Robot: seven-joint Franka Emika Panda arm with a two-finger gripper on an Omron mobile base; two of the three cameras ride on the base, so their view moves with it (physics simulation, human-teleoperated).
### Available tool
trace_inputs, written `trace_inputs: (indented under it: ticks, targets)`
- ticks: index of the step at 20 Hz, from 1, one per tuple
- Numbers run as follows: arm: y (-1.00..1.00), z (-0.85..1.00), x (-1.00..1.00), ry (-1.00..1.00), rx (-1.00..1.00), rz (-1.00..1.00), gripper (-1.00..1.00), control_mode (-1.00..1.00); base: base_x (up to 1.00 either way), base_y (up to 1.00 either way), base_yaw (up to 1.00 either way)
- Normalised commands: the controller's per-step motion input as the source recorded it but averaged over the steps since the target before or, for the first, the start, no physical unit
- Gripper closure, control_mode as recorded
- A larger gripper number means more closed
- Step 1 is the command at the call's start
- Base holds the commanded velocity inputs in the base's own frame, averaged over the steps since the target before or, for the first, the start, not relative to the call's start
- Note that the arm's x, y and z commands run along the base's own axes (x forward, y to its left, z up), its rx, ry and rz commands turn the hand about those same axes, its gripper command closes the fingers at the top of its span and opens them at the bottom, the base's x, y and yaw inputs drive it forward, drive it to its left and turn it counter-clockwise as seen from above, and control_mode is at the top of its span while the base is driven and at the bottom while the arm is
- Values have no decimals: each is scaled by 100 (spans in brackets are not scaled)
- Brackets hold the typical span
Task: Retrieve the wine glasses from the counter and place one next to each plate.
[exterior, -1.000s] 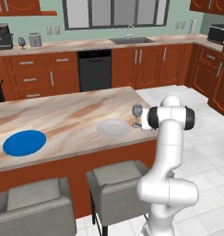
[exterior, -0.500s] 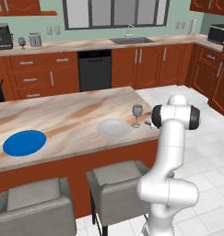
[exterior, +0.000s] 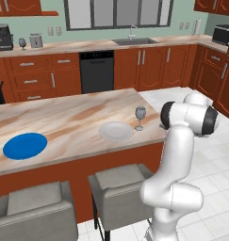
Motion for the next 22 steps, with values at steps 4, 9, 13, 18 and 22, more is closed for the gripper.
trace_inputs:
  ticks: [4,9,13,18,22]
  targets:
    - [1,77,-97,-6,0,-8,-100,-100,0,0,0]
    - [15,96,-64,-10,0,-2,-100,-100,0,0,0]
    - [24,93,-63,-11,0,0,-100,-100,0,0,0]
    - [23,64,-79,-15,-1,2,-100,-100,0,0,0]
    - [0,58,-95,-31,0,12,-100,-100,0,0,0]
